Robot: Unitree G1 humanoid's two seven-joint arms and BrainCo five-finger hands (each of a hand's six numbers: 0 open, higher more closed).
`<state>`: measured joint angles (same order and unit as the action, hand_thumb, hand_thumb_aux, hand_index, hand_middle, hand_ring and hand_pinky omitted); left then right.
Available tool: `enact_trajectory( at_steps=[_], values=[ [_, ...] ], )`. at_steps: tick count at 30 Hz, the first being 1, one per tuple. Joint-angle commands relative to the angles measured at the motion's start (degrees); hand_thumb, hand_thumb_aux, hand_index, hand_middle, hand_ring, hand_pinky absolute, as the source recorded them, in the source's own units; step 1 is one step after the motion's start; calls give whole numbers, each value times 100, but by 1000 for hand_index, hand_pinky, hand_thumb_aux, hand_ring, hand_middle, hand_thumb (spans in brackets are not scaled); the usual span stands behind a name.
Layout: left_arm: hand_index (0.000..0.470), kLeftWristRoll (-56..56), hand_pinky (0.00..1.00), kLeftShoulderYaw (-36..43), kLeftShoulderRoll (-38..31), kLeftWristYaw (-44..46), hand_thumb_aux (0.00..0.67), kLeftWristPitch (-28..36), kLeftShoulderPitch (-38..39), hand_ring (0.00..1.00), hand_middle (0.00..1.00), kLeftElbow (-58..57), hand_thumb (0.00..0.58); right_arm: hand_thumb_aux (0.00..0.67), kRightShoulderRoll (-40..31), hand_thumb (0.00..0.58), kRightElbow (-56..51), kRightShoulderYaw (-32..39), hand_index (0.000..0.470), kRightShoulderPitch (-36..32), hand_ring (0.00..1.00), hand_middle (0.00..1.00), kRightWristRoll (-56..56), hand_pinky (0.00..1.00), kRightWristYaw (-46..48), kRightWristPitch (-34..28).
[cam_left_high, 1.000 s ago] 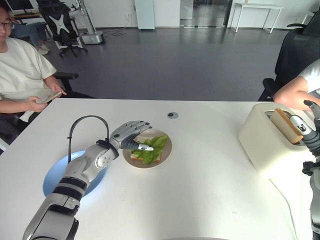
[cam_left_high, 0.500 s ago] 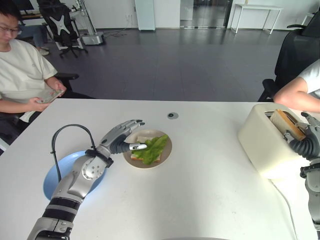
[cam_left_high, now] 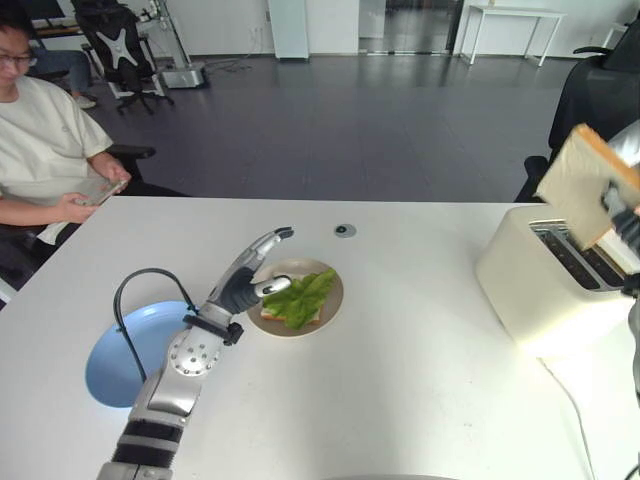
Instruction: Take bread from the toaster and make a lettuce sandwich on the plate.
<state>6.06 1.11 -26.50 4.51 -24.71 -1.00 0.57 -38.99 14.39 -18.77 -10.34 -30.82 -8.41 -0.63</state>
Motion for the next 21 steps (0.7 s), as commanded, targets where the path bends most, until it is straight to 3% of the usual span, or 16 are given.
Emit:
enact_trajectory(
  at_steps=[1, 6, 11, 16, 21],
  values=[
    [0, -720, 0, -156, 596, -14, 0, -299, 524, 0, 0, 332, 0, 670, -50, 580, -150, 245, 470, -966, 0, 0, 487, 0, 436, -6],
    [0, -776, 0, 376, 1359, 51, 0, -950, 1172, 0, 0, 730, 0, 670, 931, 580, -666, 1339, 470, -1964, 0, 0, 1474, 0, 1498, -606],
    [0, -637, 0, 110, 1591, -105, 0, -1117, 1191, 0, 0, 659, 0, 670, 2512, 580, -1899, 2551, 470, -2476, 0, 0, 2406, 0, 2585, -1466],
    [0, -537, 0, -144, 1660, -196, 0, -1207, 1141, 0, 0, 704, 0, 670, 3768, 580, -3573, 3280, 470, -2634, 0, 0, 2593, 0, 2922, -1452],
    [0, -438, 0, -155, 1738, -164, 0, -1196, 1168, 0, 0, 734, 0, 670, 4120, 580, -4256, 3508, 470, -2615, 0, 0, 2527, 0, 3042, -1289]
  ],
)
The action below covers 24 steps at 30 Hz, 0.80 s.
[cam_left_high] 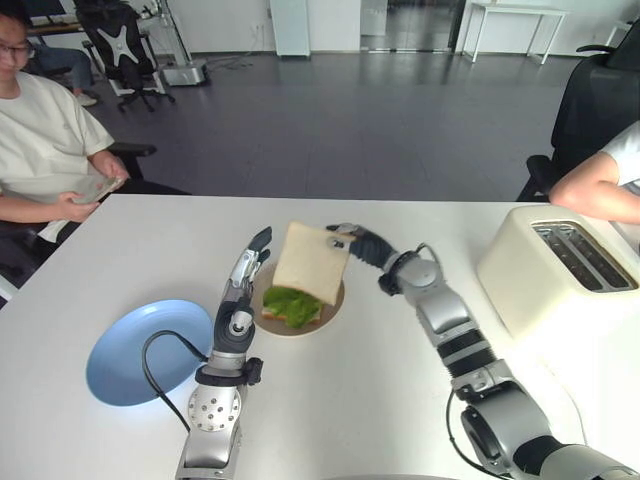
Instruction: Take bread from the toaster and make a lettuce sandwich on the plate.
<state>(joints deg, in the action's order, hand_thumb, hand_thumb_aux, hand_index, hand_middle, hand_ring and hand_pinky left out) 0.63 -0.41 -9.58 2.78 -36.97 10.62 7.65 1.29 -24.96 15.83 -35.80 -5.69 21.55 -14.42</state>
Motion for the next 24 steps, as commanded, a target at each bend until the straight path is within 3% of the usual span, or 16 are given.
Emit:
enact_trajectory(
  at_steps=[1, 9, 10, 11, 20, 24],
  values=[
    [0, 123, 0, -6, 58, 14, 0, 37, 5, 0, 0, 30, 0, 670, 125, 580, -431, 76, 470, -71, 0, 0, -32, 0, 4, 158],
    [0, 196, 0, 13, 100, 65, 0, 24, 10, 0, 0, 13, 0, 670, 535, 580, -1153, 141, 470, -212, 0, 0, -246, 0, -578, 870],
    [0, 205, 0, 17, 100, 75, 0, 20, 4, 0, 0, 3, 0, 342, 557, 441, -1256, 102, 240, -262, 0, 0, -256, 0, -661, 963],
    [0, 210, 0, 21, 100, 84, 0, 16, 1, 0, 0, -10, 0, 0, 578, 0, -1348, 46, 0, -314, 0, 0, -252, 0, -735, 1049],
    [0, 220, 0, 2, 84, 163, 0, -30, 14, 0, 0, -57, 0, 0, 539, 0, -1771, -153, 0, -584, 0, 0, -368, 0, -1393, 1799],
    [0, 390, 0, 64, -327, 535, 0, 13, 106, 0, 0, -177, 0, 0, 463, 0, -1049, -159, 0, -281, 0, 0, -355, 0, -1441, 2202]
  ],
)
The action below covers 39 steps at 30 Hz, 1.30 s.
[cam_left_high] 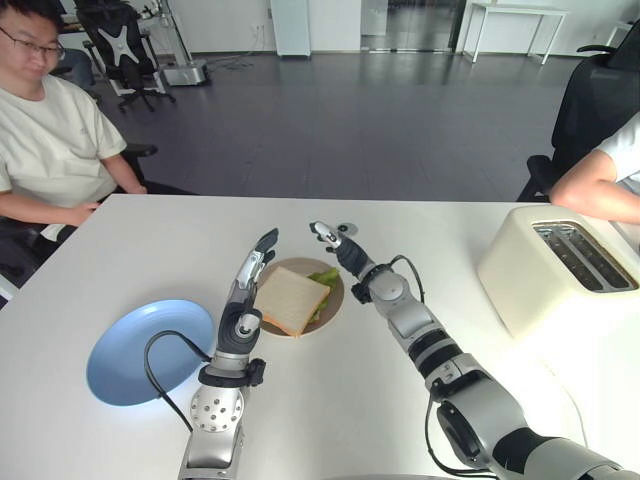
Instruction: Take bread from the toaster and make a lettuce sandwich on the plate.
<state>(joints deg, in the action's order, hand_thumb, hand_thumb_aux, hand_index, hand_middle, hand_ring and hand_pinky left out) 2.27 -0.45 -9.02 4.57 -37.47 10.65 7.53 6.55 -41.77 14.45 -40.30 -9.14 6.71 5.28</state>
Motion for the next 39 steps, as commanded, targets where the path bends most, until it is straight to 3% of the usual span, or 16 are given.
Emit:
enact_trajectory(
  at_steps=[1, 4, 5, 6, 7, 8, 9, 10, 11, 12, 19, 25, 27, 33, 38, 39],
  values=[
    [0, 186, 0, 259, -611, 709, 0, 139, 205, 0, 0, -199, 0, 0, -135, 0, 1005, -19, 0, 393, 0, 0, 30, 0, 121, 251],
    [0, 100, 0, 913, -1416, 1845, 0, 211, 628, 0, 0, -16, 0, 0, -396, 0, 2281, -164, 0, 1321, 0, 0, 301, 0, 379, 85],
    [182, 51, 24, 990, -1611, 2085, 260, 302, 710, 24, 24, 48, 363, 0, -476, 0, 2645, -208, 0, 1630, 0, 0, 397, 0, 470, 18],
    [284, 41, 141, 1003, -1826, 2304, 405, 401, 751, 141, 141, 60, 489, 0, -546, 0, 3035, -223, 0, 2005, 0, 0, 550, 0, 605, -65],
    [363, 84, 400, 944, -2010, 2431, 518, 459, 759, 400, 400, 45, 550, 0, -610, 0, 3370, -179, 0, 2375, 0, 0, 675, 0, 754, -143],
    [470, 129, 800, 851, -2184, 2528, 670, 535, 751, 800, 800, 19, 580, 66, -690, 108, 3670, -77, 46, 2769, 0, 0, 774, 0, 915, -189],
    [470, 160, 910, 748, -2366, 2614, 670, 607, 746, 910, 910, 13, 580, 213, -792, 310, 3914, 76, 149, 3150, 0, 0, 826, 0, 1092, -190],
    [470, 157, 996, 653, -2534, 2701, 670, 684, 758, 996, 996, 39, 580, 426, -904, 503, 4087, 231, 299, 3444, 392, 392, 787, 392, 1217, -128],
    [470, 167, 1000, 559, -2707, 2787, 670, 726, 766, 1000, 1000, 65, 580, 591, -1026, 572, 4233, 389, 415, 3686, 851, 851, 765, 851, 1382, -91],
    [470, 185, 1000, 472, -2873, 2874, 670, 800, 761, 1000, 1000, 79, 580, 670, -1177, 580, 4333, 551, 470, 3848, 1000, 1000, 694, 1000, 1563, -55],
    [470, 1601, 1000, 495, -3298, 2663, 670, 1579, 236, 1000, 1000, -521, 580, 670, -1959, 580, 3943, 1635, 470, 3488, 1000, 1000, -1093, 1000, 1875, -108],
    [470, 3027, 1000, 1187, -2930, 1983, 670, 2212, -1127, 1000, 1000, -1777, 580, 670, -1398, 580, 2780, 2152, 470, 2712, 1000, 1000, -2194, 1000, 1194, -560],
    [470, 3415, 1000, 1447, -2754, 1663, 670, 2342, -1813, 1000, 1000, -2339, 580, 670, -1029, 580, 1975, 2305, 470, 2208, 1000, 1000, -2526, 1000, 699, -594],
    [470, 4030, 1000, 2113, -2036, 564, 670, 2423, -3863, 1000, 1000, -4749, 580, 670, -162, 580, -1791, 2095, 470, -73, 1000, 1000, -3038, 1000, -1841, -857],
    [470, 4061, 1000, 2447, -1462, -114, 670, 2260, -4834, 1000, 1000, -6355, 580, 670, -201, 580, -3050, 2043, 470, -755, 1000, 1000, -3023, 1000, -2670, -593],
    [470, 4034, 1000, 2477, -1424, -210, 670, 2196, -4951, 1000, 1000, -6510, 580, 670, -189, 580, -3120, 2017, 470, -803, 961, 961, -2999, 961, -2746, -493]
  ],
)
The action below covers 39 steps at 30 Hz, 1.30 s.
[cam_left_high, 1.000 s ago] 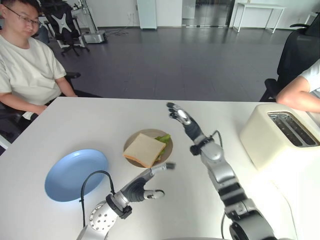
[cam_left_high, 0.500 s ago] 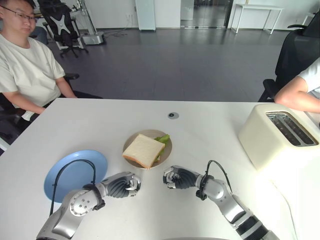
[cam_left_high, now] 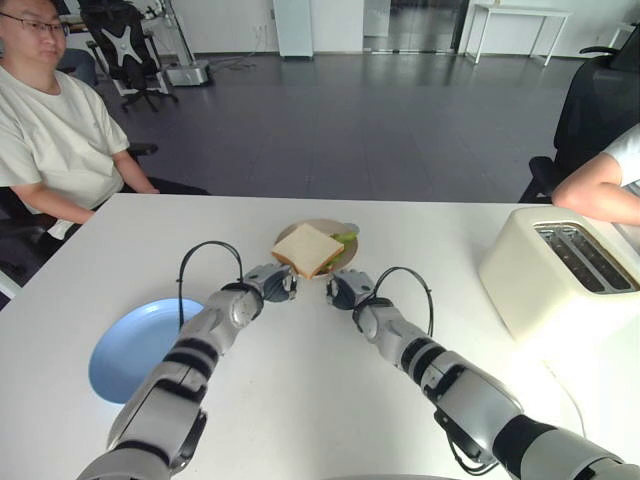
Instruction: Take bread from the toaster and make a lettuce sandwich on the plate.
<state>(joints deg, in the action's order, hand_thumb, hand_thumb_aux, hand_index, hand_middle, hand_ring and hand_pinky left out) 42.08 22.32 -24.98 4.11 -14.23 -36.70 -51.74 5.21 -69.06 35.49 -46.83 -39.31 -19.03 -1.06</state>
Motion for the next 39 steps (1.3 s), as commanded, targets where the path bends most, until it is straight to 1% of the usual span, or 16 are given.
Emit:
enact_trajectory(
  at_steps=[1, 2, 3, 4, 5, 7, 8, 10, 11, 13, 14, 15, 16, 19, 26, 39],
  values=[
    [470, 26, 1000, 224, 191, -261, 670, -192, -314, 1000, 1000, -695, 580, 670, -41, 580, -414, -115, 470, -177, 871, 871, 48, 871, -249, 243],
    [470, -9, 1000, 228, 197, -338, 670, -259, -380, 1000, 1000, -764, 580, 623, -28, 577, -399, -146, 437, -185, 765, 765, 77, 765, -331, 334],
    [470, -40, 1000, 229, 191, -396, 670, -319, -413, 1000, 1000, -805, 580, 0, -21, 0, -361, -188, 0, -175, 361, 361, 110, 361, -404, 425],
    [429, -90, 996, 221, 183, -420, 612, -386, -416, 996, 996, -808, 576, 0, -25, 0, -312, -228, 0, -154, 27, 27, 138, 27, -462, 501],
    [0, -160, 988, 195, 157, -443, 0, -469, -373, 988, 988, -729, 0, 0, -60, 0, -202, -280, 0, -95, 0, 0, 170, 0, -521, 598],
    [0, -520, 980, -30, 13, -365, 0, -741, -20, 980, 980, -151, 0, 0, -277, 0, 344, -437, 0, 215, 0, 0, 285, 0, -612, 862],
    [0, -725, 929, -173, -81, -322, 0, -822, 246, 929, 929, 293, 0, 0, -454, 0, 834, -573, 0, 496, 0, 0, 412, 0, -568, 1022],
    [0, -1557, 871, -577, -64, -55, 0, -1087, 1049, 871, 871, 1460, 0, 0, -923, 0, 2287, -931, 0, 1377, 0, 0, 789, 0, -301, 1422],
    [0, -1930, 765, -729, -34, 35, 0, -1208, 1471, 765, 765, 2029, 0, 0, -1126, 0, 3075, -1148, 0, 1905, 0, 0, 1121, 0, -38, 1629],
    [0, -2771, 463, -1013, 35, 268, 0, -1326, 2363, 463, 463, 3118, 0, 0, -1472, 0, 4568, -1607, 0, 3033, 0, 0, 1904, 0, 501, 1838],
    [0, -3159, 212, -1174, 72, 313, 0, -1320, 2785, 212, 212, 3598, 0, 0, -1637, 0, 5254, -1884, 0, 3635, 0, 0, 2354, 0, 731, 1890],
    [0, -3602, 59, -1355, 154, 342, 0, -1267, 3150, 59, 59, 4021, 0, 0, -1787, 0, 5850, -2161, 0, 4221, 0, 0, 2776, 0, 911, 1921],
    [0, -3961, 0, -1514, 251, 335, 0, -1210, 3398, 0, 0, 4324, 0, 0, -1881, 0, 6274, -2389, 0, 4677, 0, 0, 3120, 0, 1042, 1962],
    [0, -4779, 0, -1867, 521, 296, 0, -1177, 3988, 0, 0, 5002, 0, 0, -1979, 0, 7074, -2816, 0, 5666, 0, 0, 3708, 0, 1285, 2093],
    [0, -5690, 0, -1950, 1023, 618, 0, -1048, 5078, 0, 0, 6015, 0, 0, -1670, 0, 7565, -2955, 0, 6625, 0, 0, 4205, 0, 1727, 2417],
    [0, -5372, 0, -2166, 1197, 890, 0, -1038, 5542, 0, 0, 5992, 0, 0, -1367, 0, 7561, -3213, 0, 6691, 0, 0, 4211, 0, 2079, 2410]
  ],
)
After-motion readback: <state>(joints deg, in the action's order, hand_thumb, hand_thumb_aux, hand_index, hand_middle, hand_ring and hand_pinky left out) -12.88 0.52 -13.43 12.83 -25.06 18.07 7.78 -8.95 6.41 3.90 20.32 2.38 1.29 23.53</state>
